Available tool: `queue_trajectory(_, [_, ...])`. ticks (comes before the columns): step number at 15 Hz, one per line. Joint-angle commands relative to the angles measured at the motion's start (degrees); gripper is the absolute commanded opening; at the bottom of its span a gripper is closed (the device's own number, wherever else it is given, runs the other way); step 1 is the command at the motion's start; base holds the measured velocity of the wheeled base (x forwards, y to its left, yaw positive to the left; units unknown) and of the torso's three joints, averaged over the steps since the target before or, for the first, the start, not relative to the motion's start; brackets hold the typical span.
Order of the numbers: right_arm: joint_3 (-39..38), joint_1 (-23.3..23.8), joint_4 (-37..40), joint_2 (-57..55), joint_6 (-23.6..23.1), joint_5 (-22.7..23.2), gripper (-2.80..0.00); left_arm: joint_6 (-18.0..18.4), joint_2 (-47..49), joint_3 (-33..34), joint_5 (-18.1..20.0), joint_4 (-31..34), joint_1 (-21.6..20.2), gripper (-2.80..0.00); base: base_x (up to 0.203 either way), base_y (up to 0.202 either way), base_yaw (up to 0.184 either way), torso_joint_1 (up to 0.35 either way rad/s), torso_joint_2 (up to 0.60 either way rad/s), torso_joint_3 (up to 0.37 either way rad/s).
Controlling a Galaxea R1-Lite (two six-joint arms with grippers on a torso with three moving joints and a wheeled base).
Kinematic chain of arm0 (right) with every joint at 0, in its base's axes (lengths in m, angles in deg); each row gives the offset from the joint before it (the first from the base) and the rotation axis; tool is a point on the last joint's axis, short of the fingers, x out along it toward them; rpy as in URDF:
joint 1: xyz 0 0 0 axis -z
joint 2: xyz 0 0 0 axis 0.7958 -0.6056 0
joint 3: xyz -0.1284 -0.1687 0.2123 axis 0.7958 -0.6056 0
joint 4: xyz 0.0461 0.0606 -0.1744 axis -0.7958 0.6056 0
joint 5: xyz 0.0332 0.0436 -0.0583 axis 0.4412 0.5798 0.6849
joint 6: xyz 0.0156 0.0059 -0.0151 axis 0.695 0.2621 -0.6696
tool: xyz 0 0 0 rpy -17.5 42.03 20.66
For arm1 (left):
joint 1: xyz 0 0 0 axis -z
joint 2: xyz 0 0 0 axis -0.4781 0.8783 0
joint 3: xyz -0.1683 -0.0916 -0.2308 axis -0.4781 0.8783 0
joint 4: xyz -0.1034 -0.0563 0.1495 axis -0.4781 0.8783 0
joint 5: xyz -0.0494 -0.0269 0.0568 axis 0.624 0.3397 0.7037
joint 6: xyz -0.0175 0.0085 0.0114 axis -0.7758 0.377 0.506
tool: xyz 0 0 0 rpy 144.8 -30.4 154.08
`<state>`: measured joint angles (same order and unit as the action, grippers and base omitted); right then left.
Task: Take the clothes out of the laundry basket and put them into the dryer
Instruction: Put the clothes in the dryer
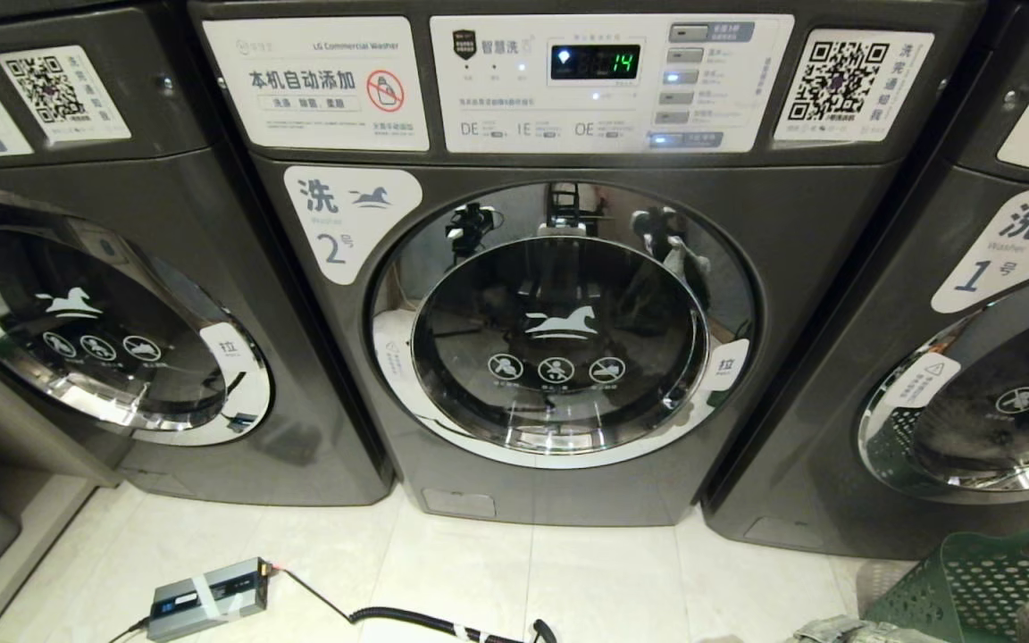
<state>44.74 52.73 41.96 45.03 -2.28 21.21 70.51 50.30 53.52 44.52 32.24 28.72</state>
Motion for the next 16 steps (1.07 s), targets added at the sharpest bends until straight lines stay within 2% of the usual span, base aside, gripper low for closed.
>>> queue_trajectory(1, [-0.4,0.0,0.0,-0.1,0.0,0.0,-2.80,0.0,0.0,0.0,0.0,0.0,0.0,-2.80,0.000,0.000,0.000,0.139,-0.47,-0.330])
queue_trajectory(16, [-0.4,0.0,0.0,-0.1,0.0,0.0,-2.80,0.1,0.0,0.0,0.0,0.1,0.0,-2.80,0.000,0.000,0.000,0.191,-0.50,-0.308])
